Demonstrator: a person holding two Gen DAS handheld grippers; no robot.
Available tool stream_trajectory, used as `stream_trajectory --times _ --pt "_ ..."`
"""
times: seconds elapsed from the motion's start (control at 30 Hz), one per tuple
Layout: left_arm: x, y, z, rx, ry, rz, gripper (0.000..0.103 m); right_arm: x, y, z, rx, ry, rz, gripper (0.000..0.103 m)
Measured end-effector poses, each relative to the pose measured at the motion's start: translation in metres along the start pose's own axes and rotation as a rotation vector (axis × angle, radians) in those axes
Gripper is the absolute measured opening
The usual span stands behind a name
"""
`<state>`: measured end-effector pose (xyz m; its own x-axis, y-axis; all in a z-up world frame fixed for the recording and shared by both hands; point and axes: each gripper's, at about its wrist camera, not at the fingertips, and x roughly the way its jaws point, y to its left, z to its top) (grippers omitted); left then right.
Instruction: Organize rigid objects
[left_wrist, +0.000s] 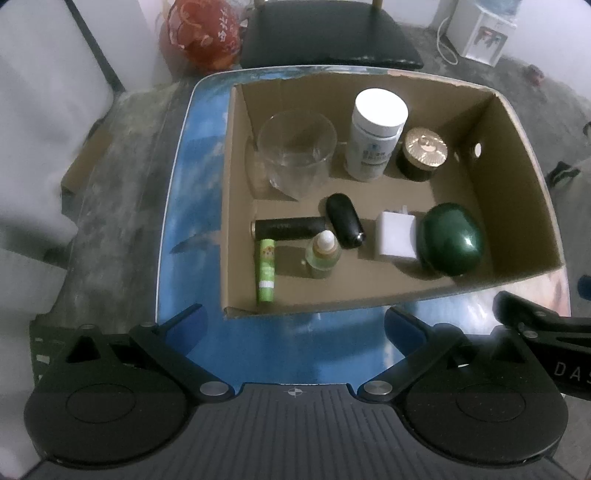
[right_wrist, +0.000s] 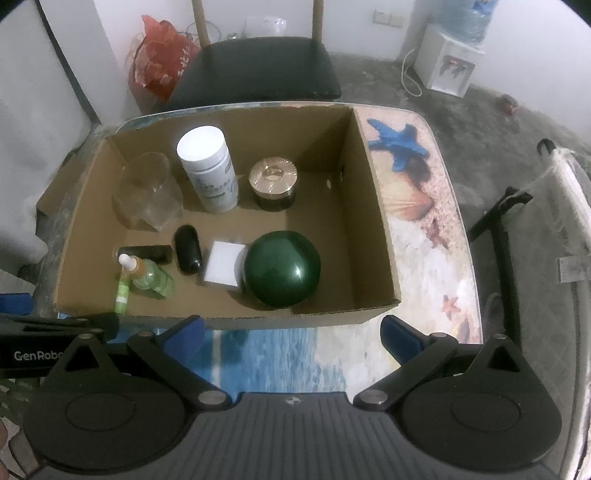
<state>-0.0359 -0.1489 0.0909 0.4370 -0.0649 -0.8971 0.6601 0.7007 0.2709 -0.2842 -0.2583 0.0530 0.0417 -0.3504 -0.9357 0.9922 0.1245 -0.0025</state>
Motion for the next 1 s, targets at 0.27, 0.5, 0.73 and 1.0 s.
stream_trajectory --times 0.27,0.5,0.73,1.0 --pt "0.0006 -0.0010 -0.0019 0.000 0.015 0.004 0.102 0.0009 0.0003 -0.0022 -0.002 0.004 0.004 0.103" --pt "0.0020 0.0000 -0.0018 -0.002 0.026 0.002 0.102 0.0026 0.0016 -0.0027 0.001 0.012 0.008 0.103" --pt "0.0046 0.0015 -0.0025 -0.007 0.036 0.004 0.101 0.0057 0.0036 -0.0017 -0.007 0.019 0.010 0.103" --pt "0.0049 0.0035 -0.0032 -0.009 0.039 0.003 0.101 0.0068 0.0058 -0.0014 -0.016 0.019 0.013 0.103"
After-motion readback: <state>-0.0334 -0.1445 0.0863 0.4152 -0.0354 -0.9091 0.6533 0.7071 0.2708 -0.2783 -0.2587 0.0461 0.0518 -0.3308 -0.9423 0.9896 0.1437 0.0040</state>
